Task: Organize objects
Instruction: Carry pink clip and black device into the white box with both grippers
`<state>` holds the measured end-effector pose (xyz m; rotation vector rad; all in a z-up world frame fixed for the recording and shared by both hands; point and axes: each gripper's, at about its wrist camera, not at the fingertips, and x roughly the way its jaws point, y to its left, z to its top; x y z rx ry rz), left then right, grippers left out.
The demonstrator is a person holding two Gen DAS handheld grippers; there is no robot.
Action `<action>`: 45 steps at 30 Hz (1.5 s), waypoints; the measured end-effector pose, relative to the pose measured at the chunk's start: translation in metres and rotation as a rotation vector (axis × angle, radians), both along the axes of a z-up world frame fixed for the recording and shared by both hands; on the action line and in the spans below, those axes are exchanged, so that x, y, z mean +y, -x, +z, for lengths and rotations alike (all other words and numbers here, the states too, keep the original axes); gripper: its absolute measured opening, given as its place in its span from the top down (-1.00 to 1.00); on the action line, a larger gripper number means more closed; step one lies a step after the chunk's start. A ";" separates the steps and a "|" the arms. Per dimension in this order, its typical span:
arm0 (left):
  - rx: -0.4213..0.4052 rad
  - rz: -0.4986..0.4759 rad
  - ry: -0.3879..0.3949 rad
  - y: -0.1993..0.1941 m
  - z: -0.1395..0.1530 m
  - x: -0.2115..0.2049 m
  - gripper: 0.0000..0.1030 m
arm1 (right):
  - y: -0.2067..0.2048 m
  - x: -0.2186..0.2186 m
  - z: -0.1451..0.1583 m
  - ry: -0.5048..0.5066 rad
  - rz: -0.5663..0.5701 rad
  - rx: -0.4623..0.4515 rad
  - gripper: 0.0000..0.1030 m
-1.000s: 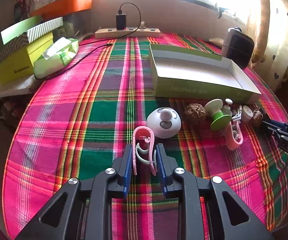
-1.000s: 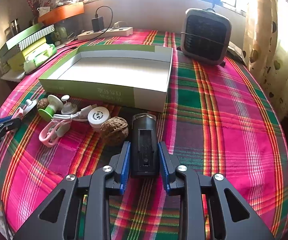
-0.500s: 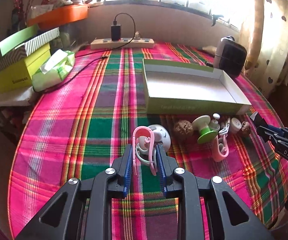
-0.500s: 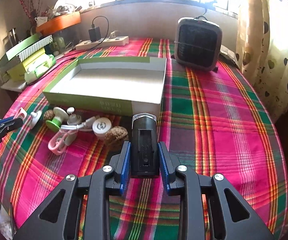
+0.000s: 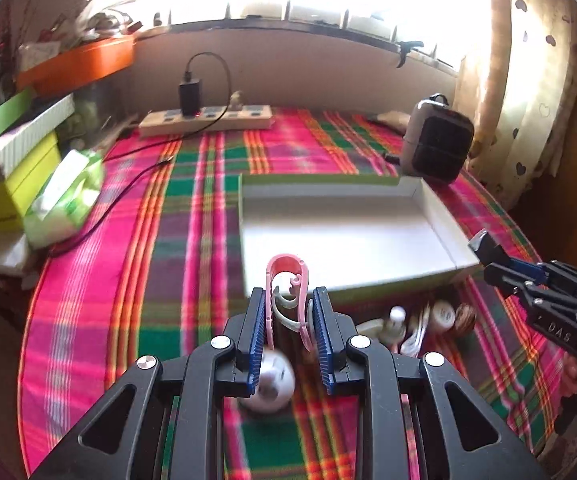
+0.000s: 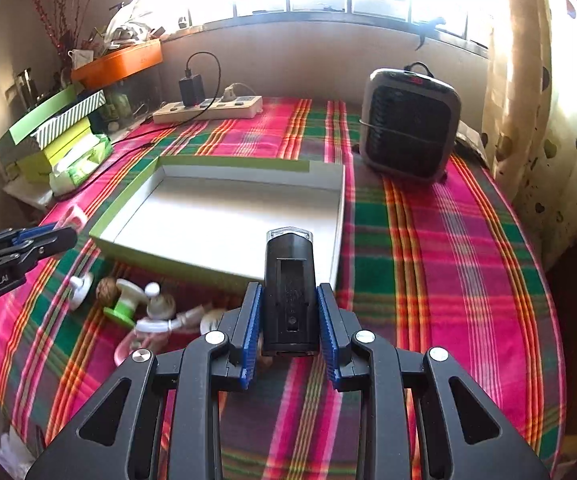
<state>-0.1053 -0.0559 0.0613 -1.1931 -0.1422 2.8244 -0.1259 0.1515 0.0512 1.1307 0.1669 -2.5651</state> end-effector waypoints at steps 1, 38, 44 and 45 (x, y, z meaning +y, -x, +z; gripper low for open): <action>-0.005 -0.004 0.003 0.008 0.000 0.001 0.59 | 0.003 -0.001 0.001 0.002 0.001 -0.001 0.44; -0.169 -0.058 0.042 0.145 -0.048 0.028 0.58 | 0.120 -0.046 -0.038 -0.035 -0.042 -0.130 0.44; -0.177 -0.058 0.050 0.147 -0.051 0.030 0.58 | 0.122 -0.047 -0.040 -0.038 -0.041 -0.132 0.44; -0.177 -0.057 0.049 0.147 -0.051 0.029 0.58 | 0.122 -0.047 -0.040 -0.038 -0.041 -0.132 0.44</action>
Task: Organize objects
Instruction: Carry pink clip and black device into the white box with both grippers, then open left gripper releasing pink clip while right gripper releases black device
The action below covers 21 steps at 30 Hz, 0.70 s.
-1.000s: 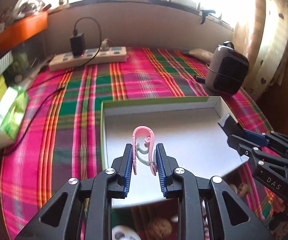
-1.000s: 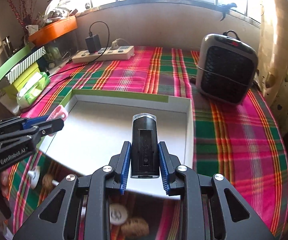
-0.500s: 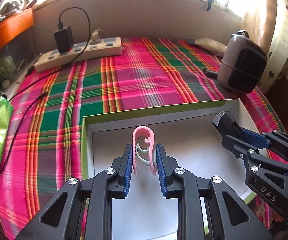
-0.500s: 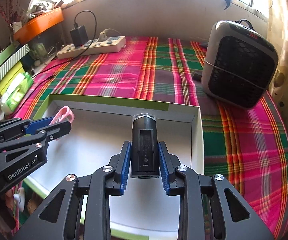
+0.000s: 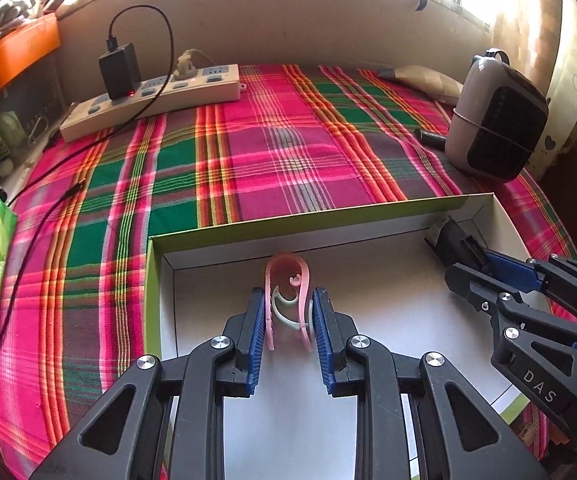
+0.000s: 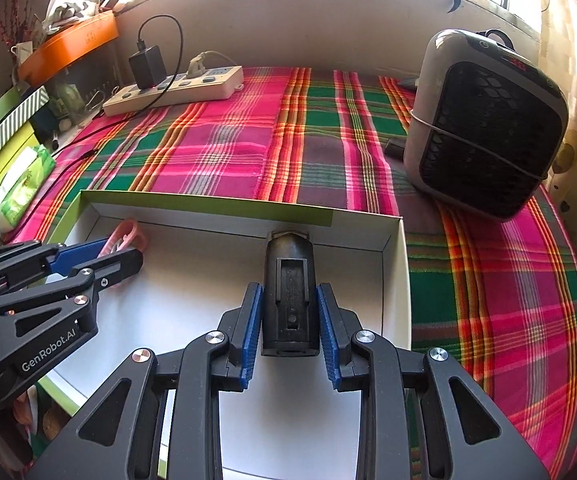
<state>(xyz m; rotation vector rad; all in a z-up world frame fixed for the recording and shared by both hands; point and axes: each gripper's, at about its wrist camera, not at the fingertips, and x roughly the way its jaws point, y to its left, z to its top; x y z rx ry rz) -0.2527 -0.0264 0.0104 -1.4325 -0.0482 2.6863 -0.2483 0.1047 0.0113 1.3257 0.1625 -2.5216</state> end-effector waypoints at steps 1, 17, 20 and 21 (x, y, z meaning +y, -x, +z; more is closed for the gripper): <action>0.000 0.000 0.001 0.000 0.000 0.000 0.58 | 0.000 0.000 0.000 0.000 0.001 0.000 0.44; 0.005 -0.007 -0.002 0.000 0.000 0.003 0.42 | 0.001 0.000 -0.003 0.002 -0.025 0.002 0.44; 0.004 -0.007 -0.012 -0.002 0.000 0.004 0.39 | 0.000 0.001 -0.003 0.007 -0.032 0.003 0.41; 0.005 -0.006 -0.015 -0.003 0.001 0.004 0.38 | 0.000 0.002 -0.002 0.010 -0.034 0.003 0.33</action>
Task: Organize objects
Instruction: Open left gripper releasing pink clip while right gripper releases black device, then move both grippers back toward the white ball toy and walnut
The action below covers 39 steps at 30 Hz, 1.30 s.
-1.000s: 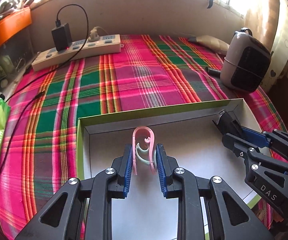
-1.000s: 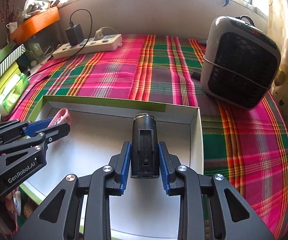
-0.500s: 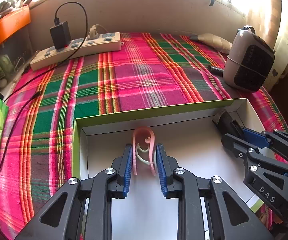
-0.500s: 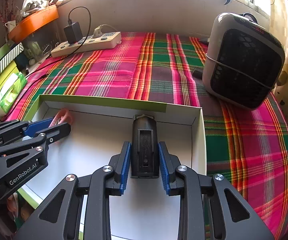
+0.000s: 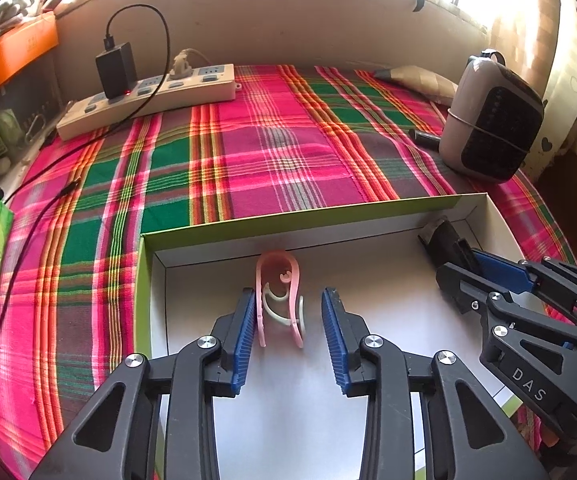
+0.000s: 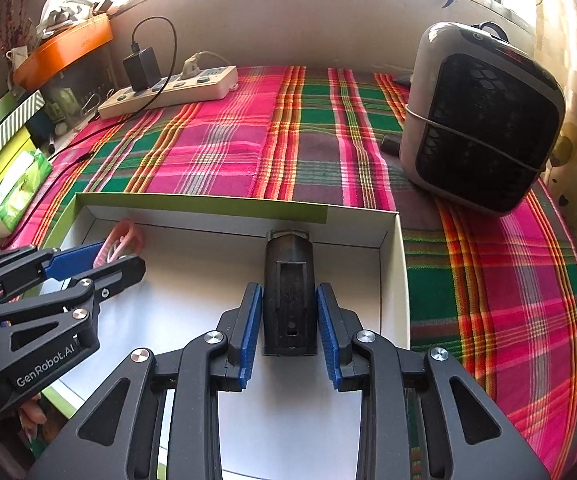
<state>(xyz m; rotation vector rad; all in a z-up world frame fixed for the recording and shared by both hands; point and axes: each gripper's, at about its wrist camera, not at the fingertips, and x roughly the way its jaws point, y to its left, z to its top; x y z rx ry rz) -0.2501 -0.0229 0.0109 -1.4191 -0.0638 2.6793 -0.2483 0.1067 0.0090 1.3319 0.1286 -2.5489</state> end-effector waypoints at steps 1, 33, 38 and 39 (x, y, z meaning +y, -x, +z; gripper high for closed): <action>0.001 0.000 -0.001 -0.001 0.001 0.000 0.37 | 0.000 0.000 0.001 0.003 0.000 0.000 0.29; 0.094 0.031 -0.023 -0.085 0.034 -0.003 0.26 | -0.079 0.014 0.033 0.084 -0.035 0.089 0.14; 0.108 0.039 -0.024 -0.099 0.036 -0.003 0.26 | -0.098 0.017 0.035 0.082 -0.036 0.112 0.14; 0.116 0.039 -0.017 -0.103 0.036 -0.003 0.26 | -0.101 0.018 0.035 0.080 -0.038 0.117 0.14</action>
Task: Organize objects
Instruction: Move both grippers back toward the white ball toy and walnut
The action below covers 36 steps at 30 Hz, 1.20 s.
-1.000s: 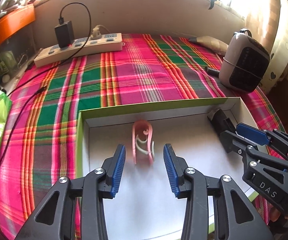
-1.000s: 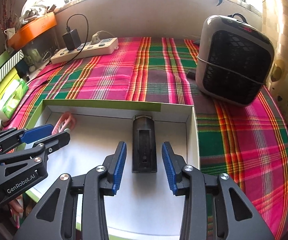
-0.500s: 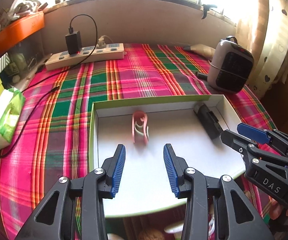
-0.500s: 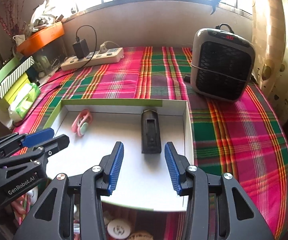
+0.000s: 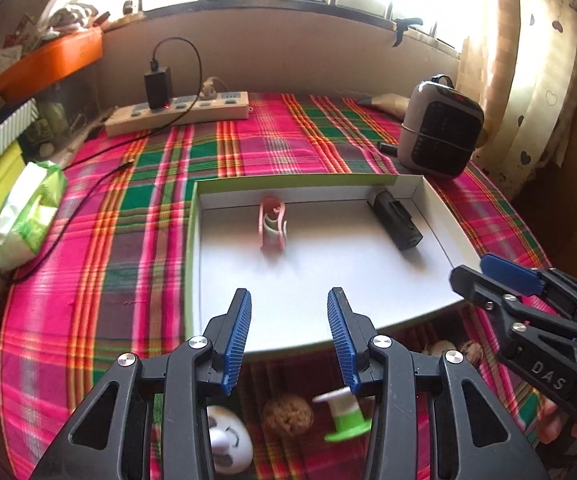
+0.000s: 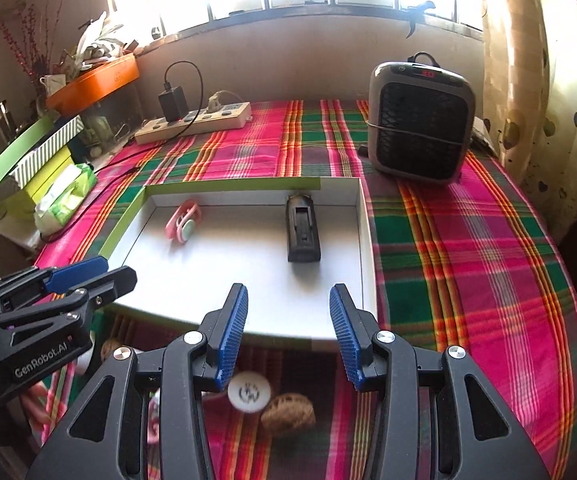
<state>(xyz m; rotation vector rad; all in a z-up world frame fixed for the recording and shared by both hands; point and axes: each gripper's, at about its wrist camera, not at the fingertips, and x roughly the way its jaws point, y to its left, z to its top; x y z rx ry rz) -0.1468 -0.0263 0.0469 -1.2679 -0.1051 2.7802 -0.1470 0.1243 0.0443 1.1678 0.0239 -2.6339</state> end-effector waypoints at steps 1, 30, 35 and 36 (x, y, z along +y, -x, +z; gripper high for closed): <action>0.003 0.002 -0.003 -0.004 0.000 -0.001 0.26 | -0.004 0.001 0.001 -0.002 -0.004 0.004 0.14; 0.024 0.055 -0.068 -0.087 -0.026 -0.056 0.20 | -0.069 0.025 -0.026 0.029 -0.044 0.015 -0.01; 0.005 0.036 -0.097 -0.086 -0.035 -0.056 0.19 | -0.071 0.026 -0.031 0.027 -0.042 0.002 -0.08; 0.002 0.034 -0.098 -0.086 -0.036 -0.056 0.19 | -0.071 0.025 -0.032 0.024 -0.041 0.001 -0.09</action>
